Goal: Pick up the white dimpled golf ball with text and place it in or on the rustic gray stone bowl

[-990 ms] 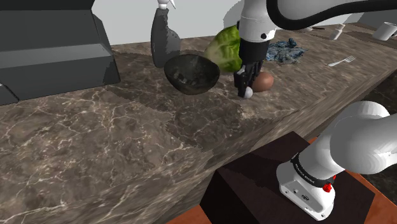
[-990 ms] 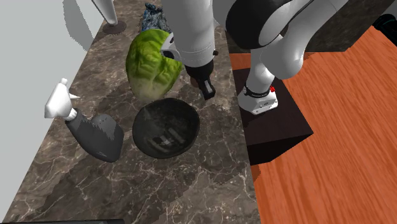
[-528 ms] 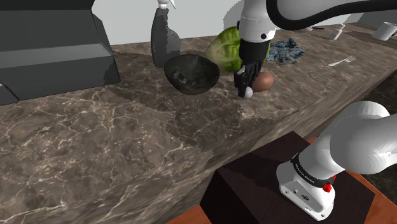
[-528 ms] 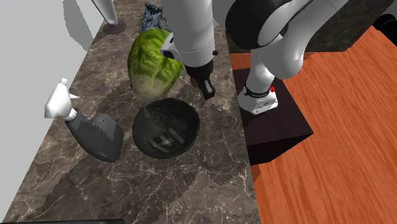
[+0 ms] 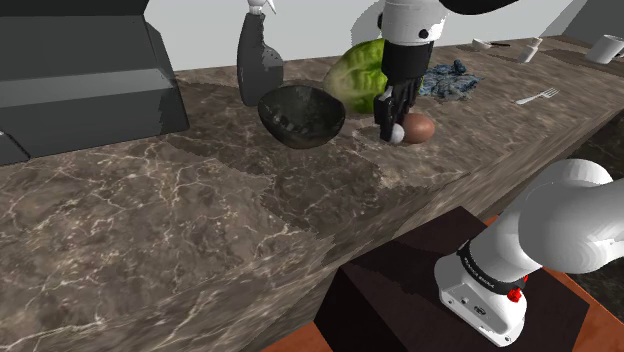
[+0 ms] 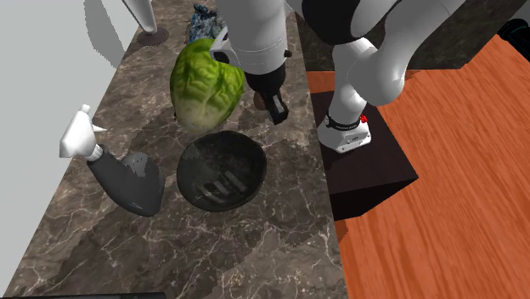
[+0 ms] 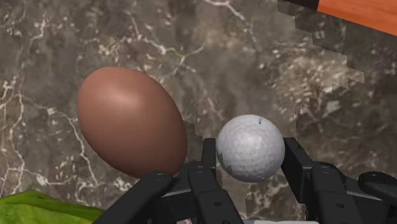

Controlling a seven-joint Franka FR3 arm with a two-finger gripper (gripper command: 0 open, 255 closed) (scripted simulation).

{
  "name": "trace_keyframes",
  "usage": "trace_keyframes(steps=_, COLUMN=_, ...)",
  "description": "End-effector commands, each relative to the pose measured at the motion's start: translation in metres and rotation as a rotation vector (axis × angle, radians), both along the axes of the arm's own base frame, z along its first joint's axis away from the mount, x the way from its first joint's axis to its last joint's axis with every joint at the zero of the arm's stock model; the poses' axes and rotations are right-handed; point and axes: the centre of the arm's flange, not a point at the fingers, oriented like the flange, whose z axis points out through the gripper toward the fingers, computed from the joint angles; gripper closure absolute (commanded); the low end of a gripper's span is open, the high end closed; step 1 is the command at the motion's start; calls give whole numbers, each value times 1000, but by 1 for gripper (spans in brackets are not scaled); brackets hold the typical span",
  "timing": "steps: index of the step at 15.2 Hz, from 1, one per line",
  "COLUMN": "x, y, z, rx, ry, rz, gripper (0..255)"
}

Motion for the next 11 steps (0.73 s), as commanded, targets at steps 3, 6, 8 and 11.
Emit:
trace_keyframes(steps=3, x=0, y=0, z=21, rx=0, ry=1, rz=0, gripper=255)
trace_keyframes(steps=6, x=0, y=0, z=37, rx=0, ry=1, rz=0, gripper=255)
trace_keyframes(steps=8, x=0, y=0, z=47, rx=0, ry=1, rz=0, gripper=255)
trace_keyframes(steps=11, x=0, y=0, z=63, rx=0, ry=1, rz=0, gripper=255)
